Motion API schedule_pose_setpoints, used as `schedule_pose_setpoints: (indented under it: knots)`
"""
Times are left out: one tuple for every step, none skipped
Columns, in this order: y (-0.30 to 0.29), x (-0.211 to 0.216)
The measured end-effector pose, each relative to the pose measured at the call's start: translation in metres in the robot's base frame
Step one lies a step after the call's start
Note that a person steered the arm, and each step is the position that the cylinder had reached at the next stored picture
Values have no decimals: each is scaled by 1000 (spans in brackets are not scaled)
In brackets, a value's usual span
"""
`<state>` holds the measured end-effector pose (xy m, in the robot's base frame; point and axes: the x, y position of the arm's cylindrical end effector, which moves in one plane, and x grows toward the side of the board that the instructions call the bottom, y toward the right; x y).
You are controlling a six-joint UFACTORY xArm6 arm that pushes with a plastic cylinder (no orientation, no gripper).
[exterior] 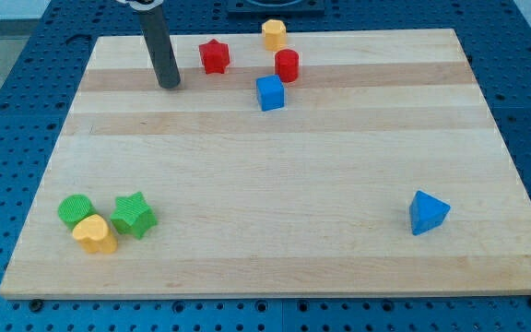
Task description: Push the blue cube closer to the blue triangle
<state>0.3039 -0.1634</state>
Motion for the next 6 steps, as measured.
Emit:
schedule_pose_setpoints:
  knots:
    - [1, 0]
    - [36, 0]
    - [90, 15]
    - [135, 24]
    - [158, 23]
    - [159, 8]
